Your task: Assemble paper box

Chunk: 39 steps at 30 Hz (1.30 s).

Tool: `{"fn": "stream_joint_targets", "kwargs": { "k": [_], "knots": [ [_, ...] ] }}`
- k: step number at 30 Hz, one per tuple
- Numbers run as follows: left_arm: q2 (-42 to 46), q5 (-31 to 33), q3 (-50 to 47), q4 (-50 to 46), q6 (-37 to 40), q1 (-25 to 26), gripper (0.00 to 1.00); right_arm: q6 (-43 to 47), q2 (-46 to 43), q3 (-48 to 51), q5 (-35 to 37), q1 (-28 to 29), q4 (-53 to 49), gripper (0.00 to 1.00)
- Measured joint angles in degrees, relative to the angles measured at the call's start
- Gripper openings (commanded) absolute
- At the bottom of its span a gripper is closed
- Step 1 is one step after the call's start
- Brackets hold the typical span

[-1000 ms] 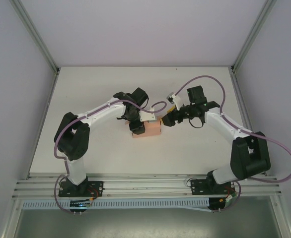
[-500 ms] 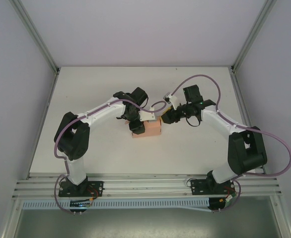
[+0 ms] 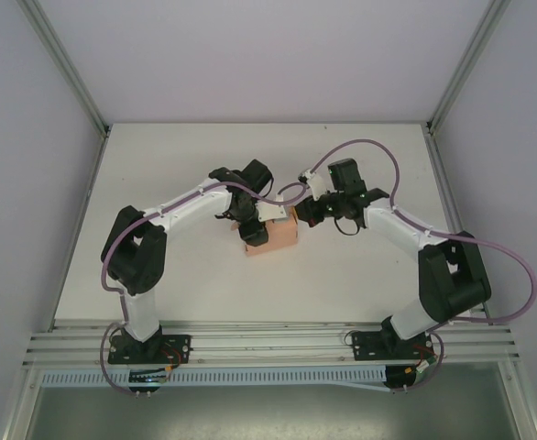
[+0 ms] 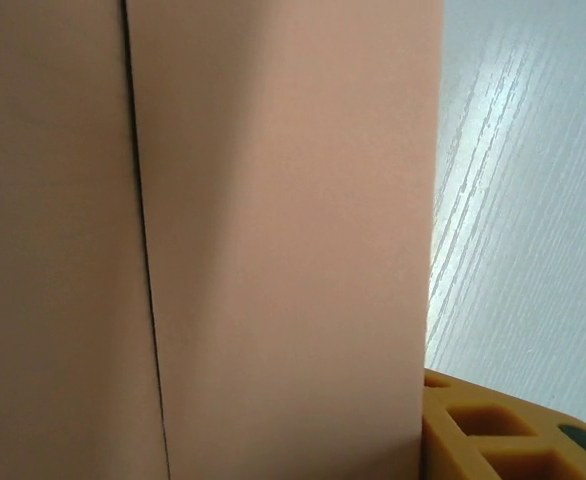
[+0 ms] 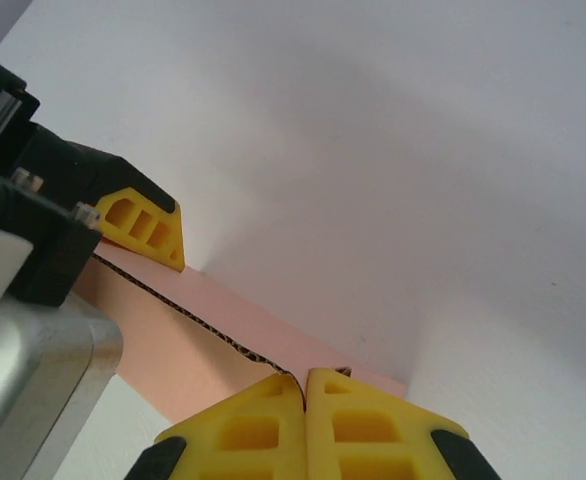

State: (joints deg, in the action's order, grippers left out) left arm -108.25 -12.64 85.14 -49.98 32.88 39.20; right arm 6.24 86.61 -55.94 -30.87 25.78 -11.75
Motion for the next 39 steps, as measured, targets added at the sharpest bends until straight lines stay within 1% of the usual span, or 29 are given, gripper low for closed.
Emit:
{"fn": "stream_joint_targets", "kwargs": {
  "k": [3,7,11,15,22,24,26,27,30,31,32,33,35,39],
  "knots": [
    [-0.28,0.04,0.35,-0.22,-0.63,0.00,0.48,-5.42,-2.93,3.76,4.87,2.12,4.35,0.00],
    [-0.81,0.04,1.07,-0.66,-1.14,0.07,0.48,-10.64,-5.44,6.19,10.03,4.09,6.49,0.00],
    [-1.73,0.17,2.36,-0.92,-1.97,0.13,0.48,-15.72,-5.88,6.80,12.61,4.63,7.41,0.00],
    [-2.10,0.20,2.89,-0.81,-2.82,0.11,0.49,-20.20,-5.92,9.22,14.62,5.16,12.35,0.00],
    [-2.60,0.96,3.39,-0.57,-4.13,0.11,0.51,-23.78,-7.32,15.89,21.81,8.07,23.28,0.00],
    [-2.60,1.09,3.39,-0.39,-4.39,0.11,0.54,-24.22,-8.07,18.49,23.82,9.03,26.91,0.00],
    [-2.69,1.25,3.37,0.17,-4.90,0.11,0.54,-24.20,-9.01,20.57,25.86,10.08,29.24,0.00],
    [-2.69,1.25,3.37,0.24,-4.94,0.11,0.56,-24.06,-9.49,21.31,26.77,10.54,29.88,0.00],
    [-2.69,1.36,3.37,0.79,-5.33,0.11,0.65,-23.08,-11.13,23.30,29.11,11.69,30.88,0.00],
    [-2.69,1.33,3.37,1.05,-5.55,0.11,0.70,-22.86,-11.54,23.71,29.62,11.91,30.91,0.00],
    [-2.69,1.31,3.37,1.38,-5.73,0.11,0.79,-22.73,-11.87,23.98,30.12,12.13,30.88,0.00],
    [-2.69,1.27,3.37,1.79,-6.10,0.11,0.83,-22.67,-11.93,24.02,30.67,12.28,30.88,0.00],
    [-2.64,1.14,3.39,2.08,-6.51,0.11,0.98,-22.64,-11.85,24.00,31.89,12.72,30.84,0.00],
    [-1.79,1.03,3.37,3.06,-7.93,0.13,0.99,-22.67,-11.50,23.12,36.06,14.45,29.66,0.00]
  ]
}}
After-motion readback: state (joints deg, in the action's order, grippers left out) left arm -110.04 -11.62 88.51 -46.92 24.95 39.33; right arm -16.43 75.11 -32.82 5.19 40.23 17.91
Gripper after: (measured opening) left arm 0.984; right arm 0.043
